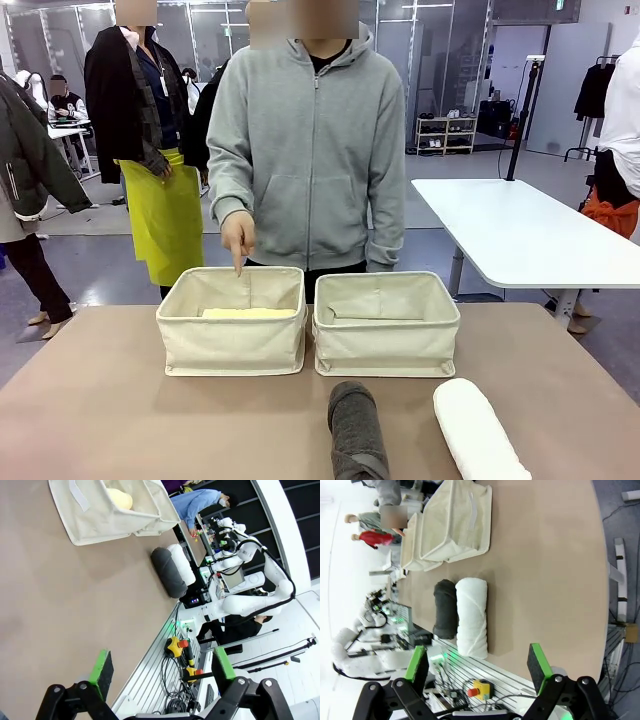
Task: Divide the towels into two baskets.
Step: Pick up one hotel-folded towel from the bottom of the table and place it in the Fabric basket indicated by the person.
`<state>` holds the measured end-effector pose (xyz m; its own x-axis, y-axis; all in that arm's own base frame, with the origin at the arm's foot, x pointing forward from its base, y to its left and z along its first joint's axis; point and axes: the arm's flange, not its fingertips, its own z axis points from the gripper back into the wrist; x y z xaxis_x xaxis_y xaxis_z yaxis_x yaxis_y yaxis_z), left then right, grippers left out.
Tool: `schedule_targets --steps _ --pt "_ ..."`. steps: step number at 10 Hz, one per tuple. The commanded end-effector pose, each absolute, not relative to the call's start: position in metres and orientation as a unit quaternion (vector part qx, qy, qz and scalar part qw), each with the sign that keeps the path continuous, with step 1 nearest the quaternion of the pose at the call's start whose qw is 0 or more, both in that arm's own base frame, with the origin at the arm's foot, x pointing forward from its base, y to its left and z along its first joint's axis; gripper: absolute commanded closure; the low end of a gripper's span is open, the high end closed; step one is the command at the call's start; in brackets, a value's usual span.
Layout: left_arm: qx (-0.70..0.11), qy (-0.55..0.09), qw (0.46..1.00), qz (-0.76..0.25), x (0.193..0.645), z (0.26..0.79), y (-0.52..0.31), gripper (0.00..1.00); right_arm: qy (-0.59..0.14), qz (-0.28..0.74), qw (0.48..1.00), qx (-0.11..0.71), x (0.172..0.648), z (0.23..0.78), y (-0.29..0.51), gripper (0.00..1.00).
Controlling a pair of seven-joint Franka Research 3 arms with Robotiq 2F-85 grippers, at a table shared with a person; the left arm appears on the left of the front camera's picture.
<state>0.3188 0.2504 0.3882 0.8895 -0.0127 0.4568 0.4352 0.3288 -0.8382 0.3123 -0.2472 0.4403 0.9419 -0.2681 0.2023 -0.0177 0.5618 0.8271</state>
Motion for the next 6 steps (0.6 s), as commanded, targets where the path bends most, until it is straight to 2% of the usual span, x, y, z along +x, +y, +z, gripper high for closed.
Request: schedule_targets --steps 1,6 --pt "-0.558 -0.188 0.795 -0.145 0.315 0.392 0.252 0.0 -0.107 -0.038 0.912 0.395 0.333 0.446 -0.179 0.0" --pt "-0.558 -0.188 0.795 -0.145 0.315 0.392 0.252 0.0 -0.058 0.023 0.961 0.271 0.344 0.419 -0.029 0.0"
